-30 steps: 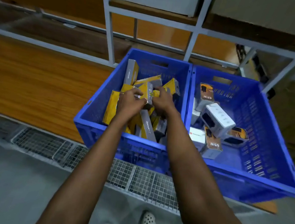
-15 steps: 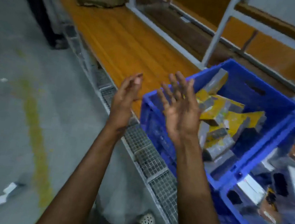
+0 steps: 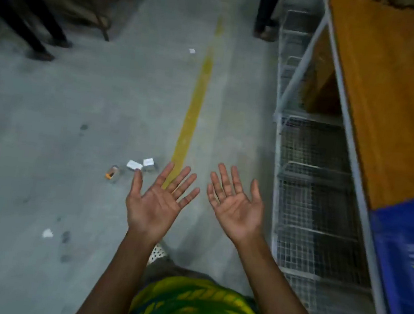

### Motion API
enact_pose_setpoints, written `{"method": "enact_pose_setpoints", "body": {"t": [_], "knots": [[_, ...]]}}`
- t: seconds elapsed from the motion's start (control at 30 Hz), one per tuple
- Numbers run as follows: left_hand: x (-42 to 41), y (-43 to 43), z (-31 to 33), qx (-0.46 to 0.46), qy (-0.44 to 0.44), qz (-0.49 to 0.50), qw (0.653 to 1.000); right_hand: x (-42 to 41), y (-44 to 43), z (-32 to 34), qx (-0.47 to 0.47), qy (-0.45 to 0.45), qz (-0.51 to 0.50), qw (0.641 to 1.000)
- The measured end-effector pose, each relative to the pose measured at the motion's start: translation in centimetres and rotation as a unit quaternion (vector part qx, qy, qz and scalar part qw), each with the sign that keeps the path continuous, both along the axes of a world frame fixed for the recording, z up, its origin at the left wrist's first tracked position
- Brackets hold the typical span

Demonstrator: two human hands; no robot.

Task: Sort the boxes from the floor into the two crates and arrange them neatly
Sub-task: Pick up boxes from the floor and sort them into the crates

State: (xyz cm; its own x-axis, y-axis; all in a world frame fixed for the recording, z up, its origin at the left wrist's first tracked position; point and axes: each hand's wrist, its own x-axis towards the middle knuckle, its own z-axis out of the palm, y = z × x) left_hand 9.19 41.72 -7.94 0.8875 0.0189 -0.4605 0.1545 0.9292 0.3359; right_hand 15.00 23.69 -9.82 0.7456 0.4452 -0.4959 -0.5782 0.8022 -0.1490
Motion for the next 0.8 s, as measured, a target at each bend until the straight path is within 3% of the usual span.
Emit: {"method": "enact_pose_setpoints", "body": {"t": [0.23, 0.37, 0.43, 0.5, 0.57, 0.63, 0.67, 0.7, 0.73, 0.8], "knots": [[-4.0, 15.8, -2.6, 0.118, 0.06, 0.099, 0.986, 3.3, 15.0, -3.2, -0.121, 0.0, 0.132, 0.984], [-5.3, 23.6, -3.3, 0.255, 0.131, 0.122, 0.95, 4.5, 22.5, -3.6, -0.242, -0.05, 0.226, 0.942], [-5.5, 26.4, -3.7, 0.389, 0.175, 0.09, 0.9, 4.8, 25.9, -3.7, -0.39, -0.152, 0.286, 0.862], [-5.4, 28.6, -5.1, 0.571, 0.224, 0.04, 0.789, 5.3, 28.3, -4.6, -0.522, -0.292, 0.294, 0.746], [-5.2, 30.6, -6.9, 0.726, 0.229, -0.013, 0.648, 6.5, 29.8, -6.1, -0.606, -0.463, 0.29, 0.578], [-4.1, 32.5, -8.3, 0.795, 0.204, -0.051, 0.569, 8.8, 31.2, -7.5, -0.617, -0.607, 0.286, 0.411], [-3.3, 33.4, -8.9, 0.815, 0.199, -0.07, 0.539, 10.1, 32.0, -8.1, -0.606, -0.645, 0.288, 0.366], [-2.6, 34.1, -9.3, 0.835, 0.197, -0.086, 0.507, 11.2, 32.8, -8.4, -0.595, -0.663, 0.293, 0.347], [-1.6, 35.1, -9.9, 0.847, 0.198, -0.099, 0.482, 12.7, 33.9, -9.0, -0.587, -0.668, 0.302, 0.343], [0.7, 37.2, -10.9, 0.854, 0.2, -0.108, 0.468, 15.8, 36.4, -10.4, -0.581, -0.669, 0.311, 0.345]]}}
